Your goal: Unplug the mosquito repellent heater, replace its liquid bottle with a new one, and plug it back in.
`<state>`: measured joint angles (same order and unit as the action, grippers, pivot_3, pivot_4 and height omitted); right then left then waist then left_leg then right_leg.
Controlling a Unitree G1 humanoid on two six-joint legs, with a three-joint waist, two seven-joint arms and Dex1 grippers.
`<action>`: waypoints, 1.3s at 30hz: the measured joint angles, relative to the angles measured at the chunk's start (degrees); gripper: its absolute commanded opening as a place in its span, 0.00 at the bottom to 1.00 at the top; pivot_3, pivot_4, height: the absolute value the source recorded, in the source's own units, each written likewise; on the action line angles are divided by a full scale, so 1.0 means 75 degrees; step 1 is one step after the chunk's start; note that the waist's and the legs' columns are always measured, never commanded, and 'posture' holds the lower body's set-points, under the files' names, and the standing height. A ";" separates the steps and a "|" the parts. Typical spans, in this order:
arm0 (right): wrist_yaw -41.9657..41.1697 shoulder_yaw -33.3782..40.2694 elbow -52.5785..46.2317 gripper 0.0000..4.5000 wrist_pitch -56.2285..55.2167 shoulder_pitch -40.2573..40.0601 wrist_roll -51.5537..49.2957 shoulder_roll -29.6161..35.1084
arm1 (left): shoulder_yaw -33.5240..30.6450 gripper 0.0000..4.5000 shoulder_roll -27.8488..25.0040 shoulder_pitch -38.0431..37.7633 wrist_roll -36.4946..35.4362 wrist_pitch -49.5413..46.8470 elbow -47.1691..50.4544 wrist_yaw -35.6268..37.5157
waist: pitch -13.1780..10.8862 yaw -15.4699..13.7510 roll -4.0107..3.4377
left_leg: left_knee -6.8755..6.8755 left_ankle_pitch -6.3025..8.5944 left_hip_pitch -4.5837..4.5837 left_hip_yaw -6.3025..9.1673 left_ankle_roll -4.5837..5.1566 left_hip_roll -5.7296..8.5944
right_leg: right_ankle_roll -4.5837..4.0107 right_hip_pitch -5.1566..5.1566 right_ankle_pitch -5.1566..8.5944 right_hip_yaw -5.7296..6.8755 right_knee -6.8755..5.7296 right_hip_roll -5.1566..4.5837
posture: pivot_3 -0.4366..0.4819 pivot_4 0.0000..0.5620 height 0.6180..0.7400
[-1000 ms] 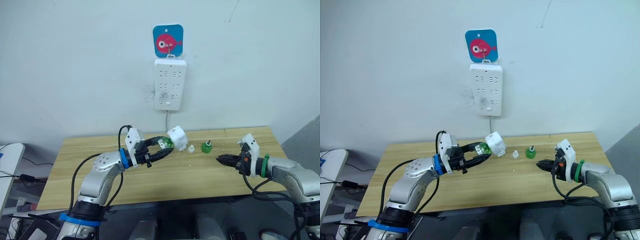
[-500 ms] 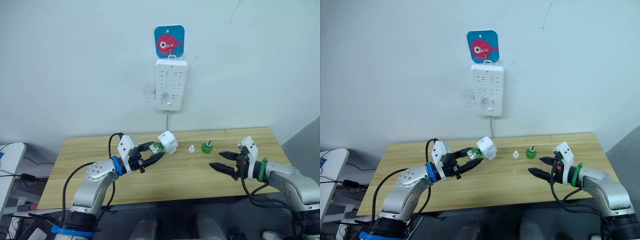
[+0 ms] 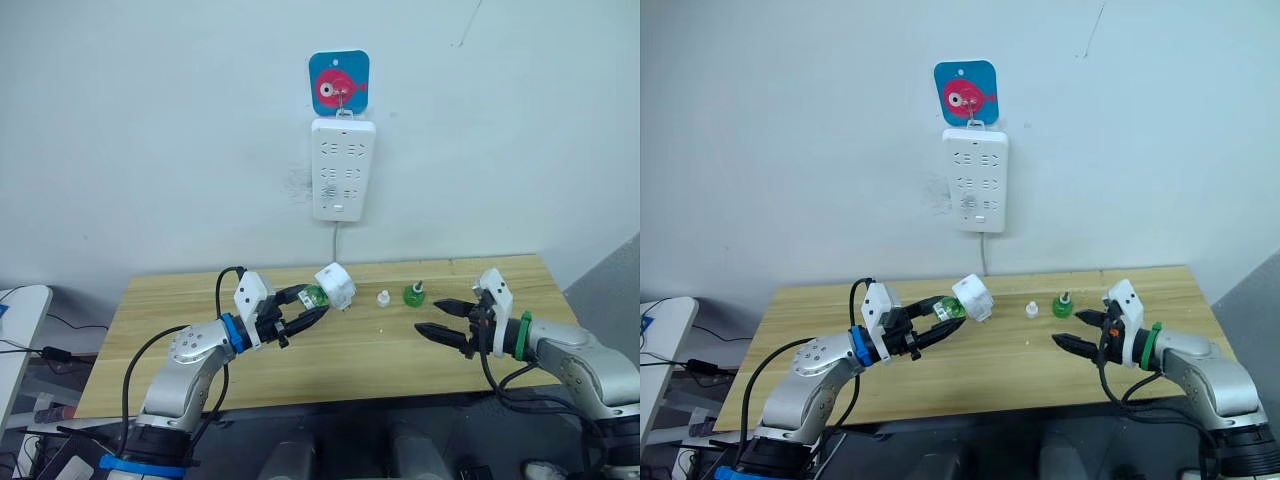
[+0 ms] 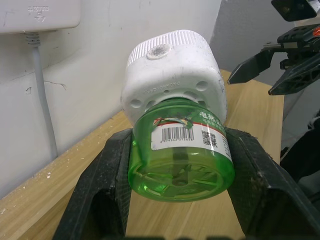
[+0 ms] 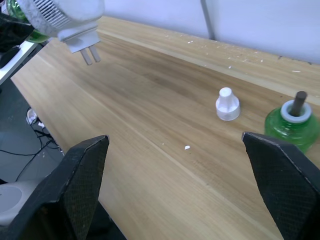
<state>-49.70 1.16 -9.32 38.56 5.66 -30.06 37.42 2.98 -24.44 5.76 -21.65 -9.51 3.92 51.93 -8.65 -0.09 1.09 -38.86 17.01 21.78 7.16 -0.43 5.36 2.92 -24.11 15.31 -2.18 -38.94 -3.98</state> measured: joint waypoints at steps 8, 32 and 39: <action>-0.0270 -0.0028 -0.0002 0.99 -0.0041 0.0152 -0.0054 0.0027 | 0.0005 0.50 -0.0018 0.0084 -0.0078 -0.0035 0.0004 0.0136 | 0.0000 0.0004 0.0000 | 0.0000 0.0000 0.0000 0.0000 0.0000 0.0000 | 0.0000 0.0000 0.0000 0.0000 0.0000 0.0000 | 0.50 0.22 1.00; -0.2662 -0.1180 -0.0249 0.99 0.1626 0.2786 -0.1311 0.0152 | 0.0927 0.50 -0.0595 0.1716 -0.0546 -0.0681 0.0564 0.2504 | 0.0001 0.0018 0.0001 | -0.0001 0.0000 0.0007 0.0009 0.0000 -0.0001 | 0.0000 -0.0004 0.0000 0.0007 0.0004 -0.0001 | 0.50 0.21 1.00; -0.2485 -0.1211 -0.0264 0.78 0.1854 0.2989 -0.1535 -0.0069 | 0.1049 0.50 -0.0575 0.1916 -0.0555 -0.0682 0.0598 0.2575 | 0.0001 0.0022 0.0001 | -0.0001 0.0000 0.0007 0.0008 0.0000 0.0000 | 0.0000 -0.0005 0.0000 0.0007 0.0004 -0.0001 | 0.49 0.21 1.00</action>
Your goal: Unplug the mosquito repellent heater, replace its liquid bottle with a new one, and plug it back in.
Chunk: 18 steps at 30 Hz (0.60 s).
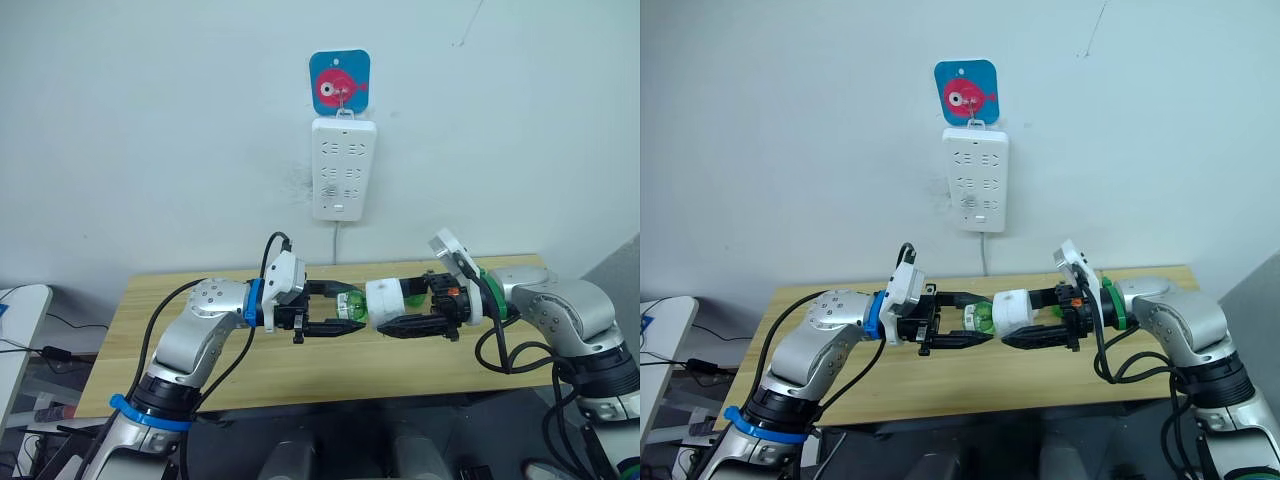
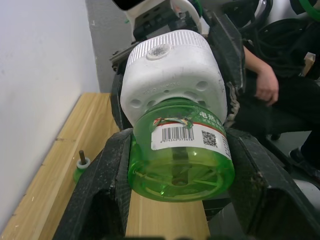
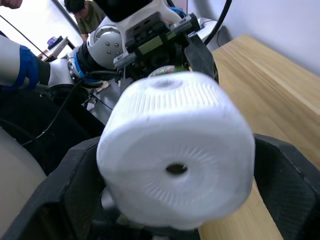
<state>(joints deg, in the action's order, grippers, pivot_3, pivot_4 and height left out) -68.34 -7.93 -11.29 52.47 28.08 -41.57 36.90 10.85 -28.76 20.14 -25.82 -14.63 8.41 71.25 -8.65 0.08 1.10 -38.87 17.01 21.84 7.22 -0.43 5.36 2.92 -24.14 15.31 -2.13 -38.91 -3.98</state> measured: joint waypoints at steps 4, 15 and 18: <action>0.0198 0.0121 -0.0192 0.68 0.0231 0.0001 -0.0076 -0.0025 | -0.0003 0.50 0.0023 -0.0002 -0.0074 -0.0012 -0.0048 0.0015 | 0.0000 -0.0001 0.0000 | 0.0000 0.0000 0.0000 0.0000 0.0000 0.0001 | 0.0000 0.0000 0.0000 -0.0001 0.0000 0.0000 | 0.49 0.20 1.00; -0.0050 -0.0572 0.0285 0.68 -0.3303 -0.0347 0.2073 0.0184 | -0.0116 1.00 -0.0610 -0.0243 -0.0089 -0.0352 -0.0303 0.0070 | 0.0003 0.0011 -0.0001 | 0.0002 0.0000 -0.0005 -0.0008 0.0000 0.0001 | 0.0001 -0.0006 0.0001 0.0003 -0.0005 0.0003 | 0.50 0.20 1.00; 0.0005 -0.1160 0.1752 0.68 -0.6832 -0.0341 0.4096 0.0474 | -0.0191 1.00 -0.0949 -0.0339 -0.0022 -0.0391 -0.0385 0.0108 | 0.0003 0.0005 0.0000 | 0.0000 0.0000 -0.0006 -0.0018 -0.0001 0.0006 | 0.0001 -0.0007 0.0001 0.0015 -0.0007 0.0004 | 0.51 0.19 1.00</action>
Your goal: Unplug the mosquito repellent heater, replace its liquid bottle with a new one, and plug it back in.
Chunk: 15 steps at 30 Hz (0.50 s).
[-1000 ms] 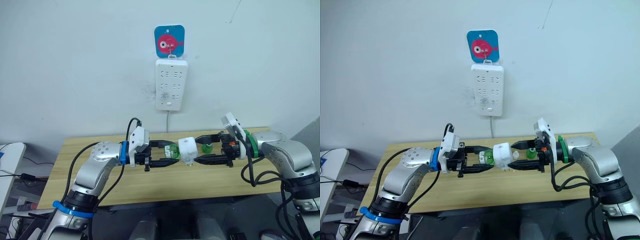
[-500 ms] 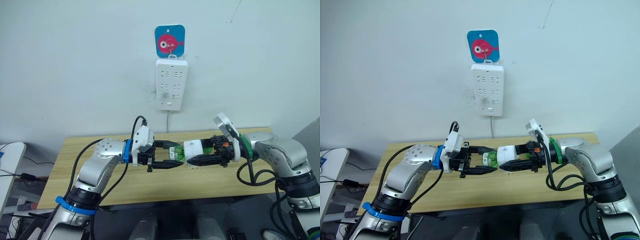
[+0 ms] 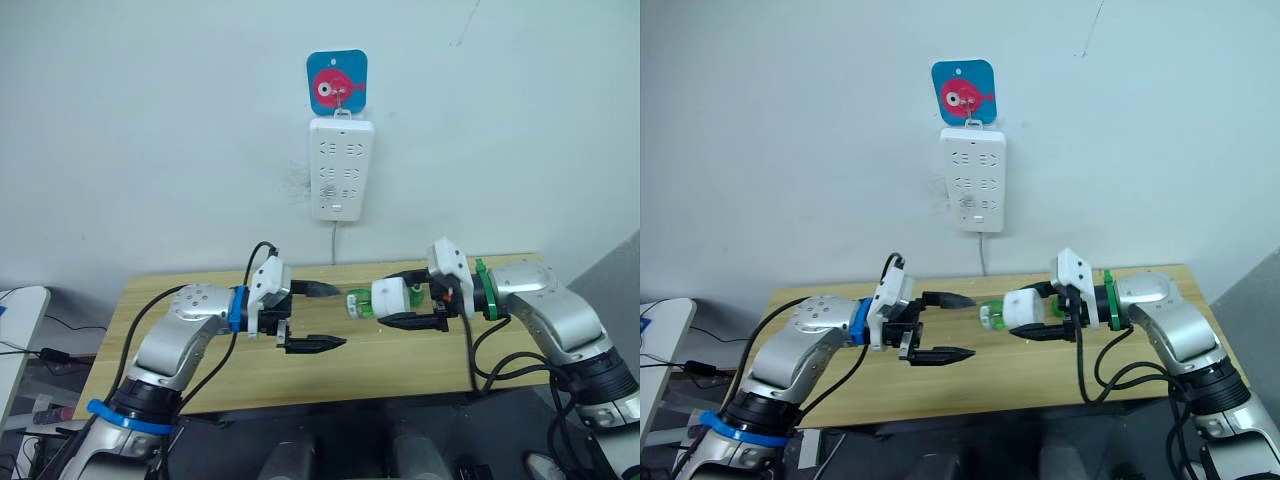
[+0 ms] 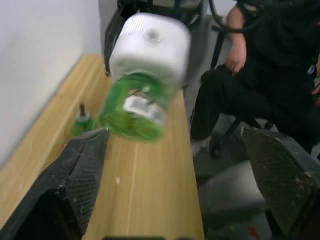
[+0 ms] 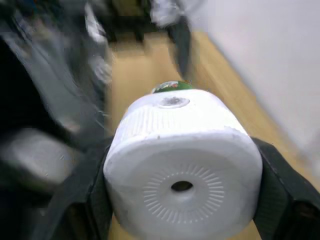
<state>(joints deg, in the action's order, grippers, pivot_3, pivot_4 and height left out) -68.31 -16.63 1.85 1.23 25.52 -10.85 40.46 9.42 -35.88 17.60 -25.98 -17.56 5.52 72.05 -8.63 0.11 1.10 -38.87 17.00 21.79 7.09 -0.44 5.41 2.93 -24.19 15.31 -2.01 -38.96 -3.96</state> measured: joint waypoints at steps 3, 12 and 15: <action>0.0199 -0.0455 0.1501 0.68 -0.3369 0.0376 0.1643 0.0153 | 0.0117 1.00 -0.0327 0.0324 0.0213 -0.0556 -0.0215 0.0007 | 0.0000 0.0001 0.0001 | -0.0001 -0.0001 0.0000 -0.0005 -0.0001 -0.0002 | 0.0000 -0.0002 0.0000 -0.0001 -0.0002 0.0005 | 0.51 0.18 1.00; 0.0393 -0.1100 0.3148 0.68 -0.7405 0.1669 0.2776 -0.0081 | 0.1374 1.00 -0.0256 0.2383 0.1037 -0.0766 -0.1505 0.1113 | 0.0002 0.0069 0.0004 | 0.0001 -0.0002 -0.0001 -0.0005 -0.0003 -0.0009 | -0.0001 -0.0005 -0.0001 -0.0006 -0.0001 0.0039 | 0.50 0.18 1.00; 0.0446 -0.1222 0.3188 0.68 -0.7588 0.1836 0.2788 -0.0196 | 0.1667 1.00 -0.0078 0.2628 0.1258 -0.0713 -0.1978 0.1494 | 0.0002 0.0136 0.0004 | 0.0000 -0.0002 0.0002 -0.0002 -0.0003 -0.0011 | -0.0001 -0.0008 0.0000 -0.0012 -0.0002 0.0052 | 0.49 0.18 1.00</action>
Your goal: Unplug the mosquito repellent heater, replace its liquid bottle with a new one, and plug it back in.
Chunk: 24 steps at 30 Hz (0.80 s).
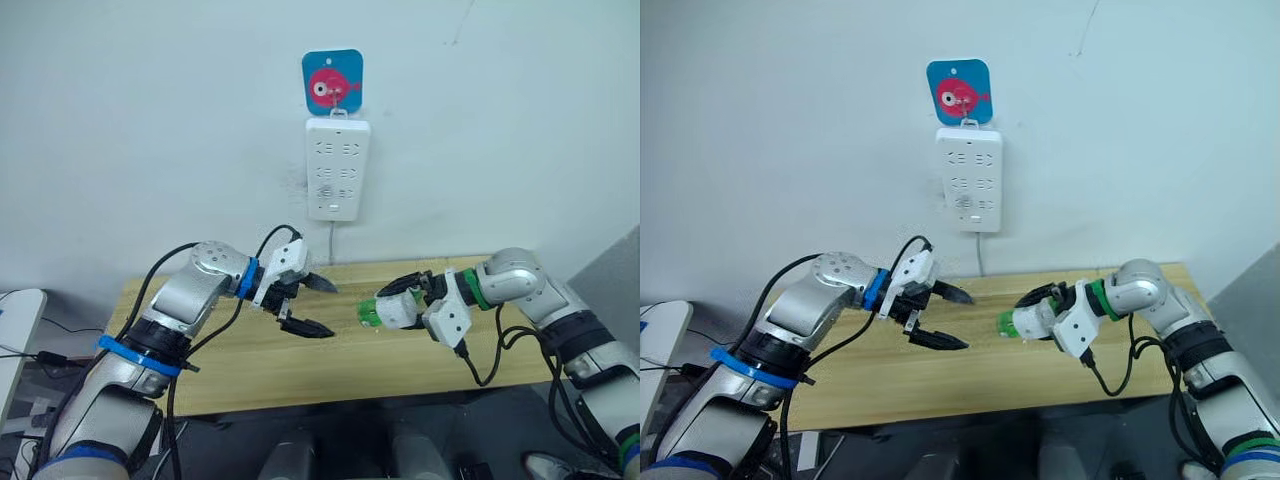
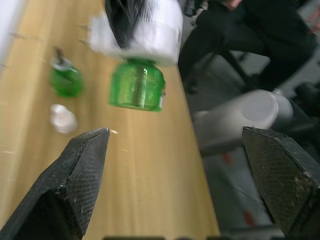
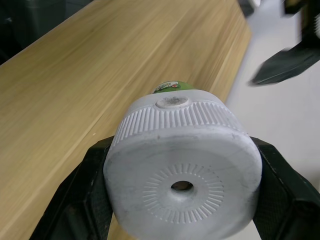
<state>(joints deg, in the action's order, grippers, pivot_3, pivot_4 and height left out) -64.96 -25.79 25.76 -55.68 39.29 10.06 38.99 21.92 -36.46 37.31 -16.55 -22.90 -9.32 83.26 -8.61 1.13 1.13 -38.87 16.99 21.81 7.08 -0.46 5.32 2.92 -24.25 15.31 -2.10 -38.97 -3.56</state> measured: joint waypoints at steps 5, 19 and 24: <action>0.0041 -0.0092 -0.0443 0.68 0.0052 0.0113 -0.0009 -0.0251 | 0.0359 1.00 0.0755 0.0731 0.0665 0.0644 -0.1052 -0.0009 | 0.0000 0.0039 0.0000 | -0.0006 0.0000 0.0002 0.0004 0.0000 0.0003 | 0.0000 0.0001 0.0000 -0.0003 0.0002 0.0001 | 0.46 0.18 1.00; 0.0113 -0.0178 -0.1086 0.68 0.0435 0.0081 -0.0007 -0.0268 | 0.0671 0.49 0.1157 0.0815 0.1250 0.0930 -0.1563 0.0349 | 0.0000 0.0122 0.0000 | -0.0005 0.0000 0.0002 0.0004 0.0000 -0.0001 | 0.0000 -0.0005 0.0000 -0.0007 -0.0002 0.0007 | 0.44 0.19 1.00; 0.0107 -0.0220 -0.1086 0.76 0.0477 0.0081 -0.0021 -0.0275 | 0.0670 0.49 0.1177 0.0819 0.1323 0.0866 -0.1556 0.0408 | 0.0000 0.0124 0.0000 | -0.0004 0.0000 0.0002 0.0004 0.0000 -0.0001 | 0.0000 -0.0005 0.0000 -0.0008 -0.0003 0.0007 | 0.45 0.19 1.00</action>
<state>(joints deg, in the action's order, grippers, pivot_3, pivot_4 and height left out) -64.16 -27.44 17.61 -52.11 39.90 9.91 36.93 26.95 -27.63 43.45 -6.63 -16.41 -20.99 86.32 -8.61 2.06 1.13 -38.90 16.99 21.82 7.11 -0.46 5.31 2.92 -24.29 15.31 -2.16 -39.00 -3.51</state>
